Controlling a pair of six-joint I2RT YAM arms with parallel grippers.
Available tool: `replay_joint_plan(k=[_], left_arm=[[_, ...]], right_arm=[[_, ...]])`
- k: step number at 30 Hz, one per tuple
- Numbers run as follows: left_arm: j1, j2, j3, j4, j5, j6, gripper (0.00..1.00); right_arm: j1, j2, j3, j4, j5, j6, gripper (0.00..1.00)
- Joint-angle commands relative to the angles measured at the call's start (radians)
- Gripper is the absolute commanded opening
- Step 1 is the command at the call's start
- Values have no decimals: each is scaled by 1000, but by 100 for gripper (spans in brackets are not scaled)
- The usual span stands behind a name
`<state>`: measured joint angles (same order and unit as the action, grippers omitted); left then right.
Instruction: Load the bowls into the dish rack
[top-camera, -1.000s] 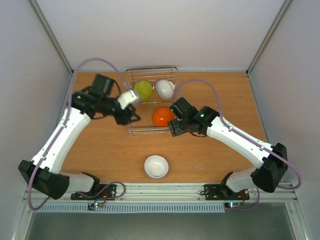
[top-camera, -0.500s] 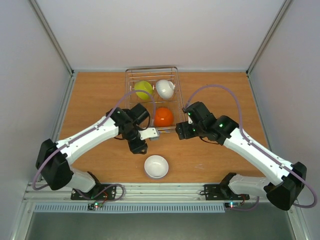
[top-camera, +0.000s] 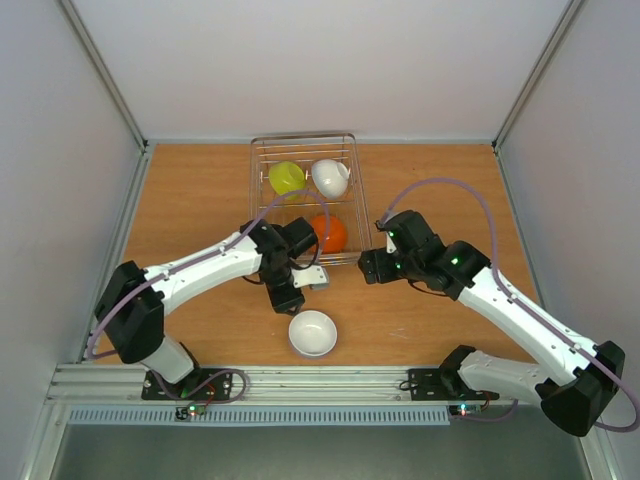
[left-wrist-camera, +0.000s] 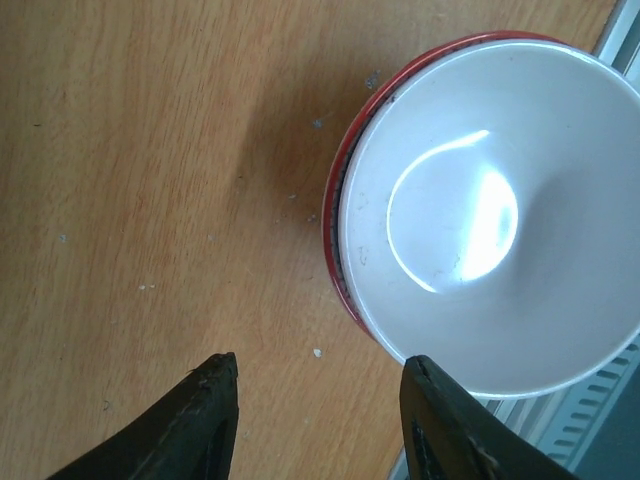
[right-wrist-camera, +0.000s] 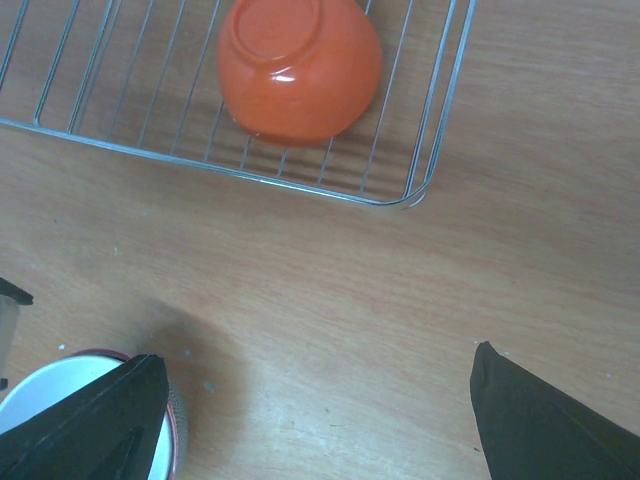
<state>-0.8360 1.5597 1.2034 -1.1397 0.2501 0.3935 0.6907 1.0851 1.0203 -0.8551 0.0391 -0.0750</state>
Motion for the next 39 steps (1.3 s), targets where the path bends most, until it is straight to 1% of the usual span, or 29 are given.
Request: replay_joint_plan(k=[1, 17, 27, 28, 30, 31, 39], left_arm=[[-15, 36, 41, 24, -33, -30, 45], [-74, 93, 48, 29, -28, -46, 45], [-101, 118, 39, 32, -61, -53, 44], [-102, 120, 38, 32, -64, -53, 43], [-103, 126, 40, 29, -67, -54, 35], [-104, 131, 41, 28, -68, -56, 34], [-116, 147, 41, 18, -81, -56, 30]], right_arm=[[-14, -31, -23, 25, -17, 6, 84], [-20, -27, -46, 21, -25, 9, 85], [-20, -25, -48, 19, -28, 9, 85], [-21, -26, -49, 20, -28, 9, 85], [-20, -24, -49, 19, -28, 9, 85], [-20, -24, -51, 19, -28, 9, 85], [-20, -26, -55, 16, -28, 7, 86]])
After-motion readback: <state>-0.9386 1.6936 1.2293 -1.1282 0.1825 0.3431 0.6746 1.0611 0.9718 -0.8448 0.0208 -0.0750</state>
